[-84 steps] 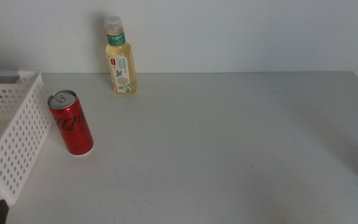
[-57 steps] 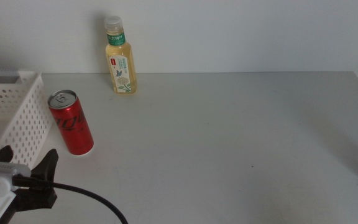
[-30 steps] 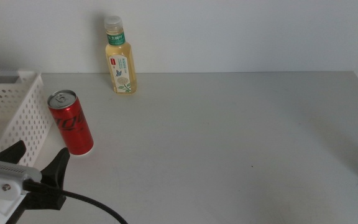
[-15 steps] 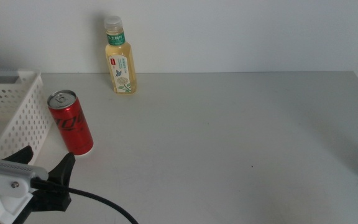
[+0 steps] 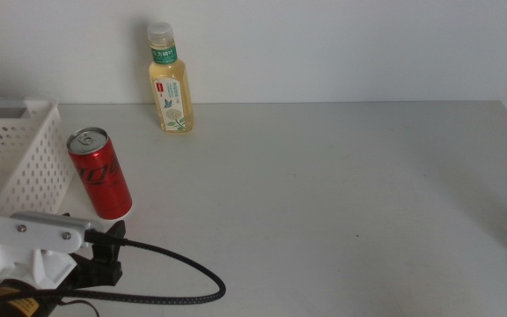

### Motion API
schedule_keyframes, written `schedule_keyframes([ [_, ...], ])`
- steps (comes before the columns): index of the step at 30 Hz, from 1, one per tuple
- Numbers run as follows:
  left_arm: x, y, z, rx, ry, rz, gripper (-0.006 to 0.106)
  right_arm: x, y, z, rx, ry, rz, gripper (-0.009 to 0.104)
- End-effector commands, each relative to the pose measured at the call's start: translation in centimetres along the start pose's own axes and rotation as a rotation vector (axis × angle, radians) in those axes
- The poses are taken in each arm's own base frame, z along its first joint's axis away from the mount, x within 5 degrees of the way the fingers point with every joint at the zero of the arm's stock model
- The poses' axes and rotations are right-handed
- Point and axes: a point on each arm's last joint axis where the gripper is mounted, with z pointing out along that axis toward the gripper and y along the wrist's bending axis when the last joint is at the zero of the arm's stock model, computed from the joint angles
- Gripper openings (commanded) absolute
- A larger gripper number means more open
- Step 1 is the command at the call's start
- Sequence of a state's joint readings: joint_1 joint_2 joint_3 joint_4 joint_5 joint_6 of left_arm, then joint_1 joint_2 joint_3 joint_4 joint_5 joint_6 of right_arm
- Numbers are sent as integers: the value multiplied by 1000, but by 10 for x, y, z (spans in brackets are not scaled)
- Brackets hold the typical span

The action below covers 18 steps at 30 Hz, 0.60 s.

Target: Use arms to grab the bottles and put them into the dustbin to the left of the table.

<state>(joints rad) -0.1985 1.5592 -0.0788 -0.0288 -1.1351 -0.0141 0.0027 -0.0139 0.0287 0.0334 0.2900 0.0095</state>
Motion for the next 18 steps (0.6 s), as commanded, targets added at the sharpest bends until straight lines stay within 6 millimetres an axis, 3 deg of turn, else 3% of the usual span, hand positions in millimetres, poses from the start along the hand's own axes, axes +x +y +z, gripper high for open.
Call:
schedule_keyframes([
  [1, -24, 2, 5, -30, -216, -28, 87, -10, 0, -3, 8, -102, -15, 66],
  [18, -29, 6, 54, -78, -210, -20, 87, -10, 0, -3, 8, -102, -15, 66],
])
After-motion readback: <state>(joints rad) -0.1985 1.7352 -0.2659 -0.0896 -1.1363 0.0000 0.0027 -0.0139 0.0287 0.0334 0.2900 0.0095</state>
